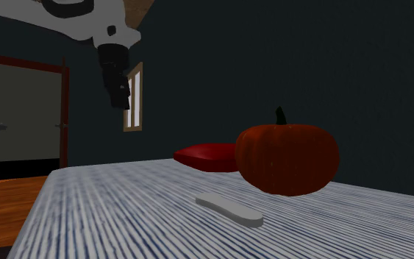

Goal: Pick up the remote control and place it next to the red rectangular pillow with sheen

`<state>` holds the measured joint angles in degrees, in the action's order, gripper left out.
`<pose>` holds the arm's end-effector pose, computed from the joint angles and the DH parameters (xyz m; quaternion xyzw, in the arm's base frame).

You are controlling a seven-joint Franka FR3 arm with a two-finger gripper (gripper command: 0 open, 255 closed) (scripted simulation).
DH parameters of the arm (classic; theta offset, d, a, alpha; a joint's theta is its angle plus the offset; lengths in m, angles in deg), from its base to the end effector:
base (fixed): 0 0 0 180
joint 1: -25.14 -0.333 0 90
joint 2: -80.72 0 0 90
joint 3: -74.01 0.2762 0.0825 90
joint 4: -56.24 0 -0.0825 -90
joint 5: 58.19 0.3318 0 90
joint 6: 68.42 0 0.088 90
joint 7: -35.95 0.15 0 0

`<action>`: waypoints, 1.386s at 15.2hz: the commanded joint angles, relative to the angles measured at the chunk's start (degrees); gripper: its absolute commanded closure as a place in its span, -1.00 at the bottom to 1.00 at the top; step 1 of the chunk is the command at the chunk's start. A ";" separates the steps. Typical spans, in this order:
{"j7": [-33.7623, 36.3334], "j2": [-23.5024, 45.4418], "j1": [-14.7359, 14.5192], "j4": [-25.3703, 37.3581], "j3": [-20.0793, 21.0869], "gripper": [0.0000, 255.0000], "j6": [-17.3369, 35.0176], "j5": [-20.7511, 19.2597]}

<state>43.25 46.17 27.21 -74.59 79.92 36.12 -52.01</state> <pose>0.3577 0.0415 0.5159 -0.9961 0.0469 -0.0686 0.0300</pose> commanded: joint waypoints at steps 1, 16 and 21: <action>4.50 4.89 1.26 1.41 1.54 -1.00 3.15 0.04; 36.44 37.67 7.44 19.30 5.55 -1.00 13.81 -6.12; 45.49 48.02 7.81 27.28 3.74 -1.00 14.54 -7.94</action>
<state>87.02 92.40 34.81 -48.32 84.16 50.22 -59.73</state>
